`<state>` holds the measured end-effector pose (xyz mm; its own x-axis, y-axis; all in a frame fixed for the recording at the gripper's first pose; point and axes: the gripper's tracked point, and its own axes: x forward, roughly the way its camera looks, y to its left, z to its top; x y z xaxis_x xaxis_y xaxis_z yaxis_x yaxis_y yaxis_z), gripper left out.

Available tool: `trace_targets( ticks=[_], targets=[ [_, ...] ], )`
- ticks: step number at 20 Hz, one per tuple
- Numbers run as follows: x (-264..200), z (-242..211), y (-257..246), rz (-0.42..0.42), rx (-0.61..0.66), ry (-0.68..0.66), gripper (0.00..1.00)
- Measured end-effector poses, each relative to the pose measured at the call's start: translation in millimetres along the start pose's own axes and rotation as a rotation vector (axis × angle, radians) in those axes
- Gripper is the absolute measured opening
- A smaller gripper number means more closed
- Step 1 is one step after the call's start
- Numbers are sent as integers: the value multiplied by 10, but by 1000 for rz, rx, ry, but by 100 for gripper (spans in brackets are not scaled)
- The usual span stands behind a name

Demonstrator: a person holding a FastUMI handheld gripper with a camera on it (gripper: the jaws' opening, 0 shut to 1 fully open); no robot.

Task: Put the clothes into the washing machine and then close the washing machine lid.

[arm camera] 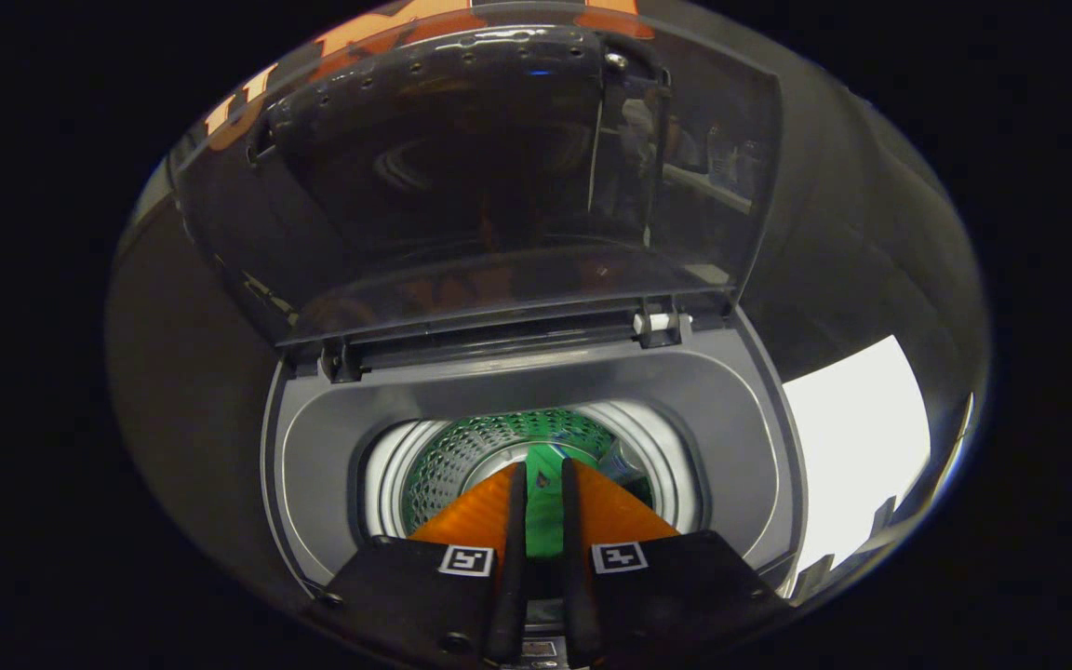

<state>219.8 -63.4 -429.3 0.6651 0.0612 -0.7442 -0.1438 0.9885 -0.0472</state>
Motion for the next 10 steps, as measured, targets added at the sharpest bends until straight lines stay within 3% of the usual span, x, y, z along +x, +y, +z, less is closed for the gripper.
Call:
trace_targets(
  ticks=[3, 7, 10],
  targets=[
    [-79, -7, -52, -8, 13, 2, 28],
    [-189, -4, -94, -8, 12, -1, 49],
    [-348, 103, -131, -17, -12, -33, 75]
  ],
)
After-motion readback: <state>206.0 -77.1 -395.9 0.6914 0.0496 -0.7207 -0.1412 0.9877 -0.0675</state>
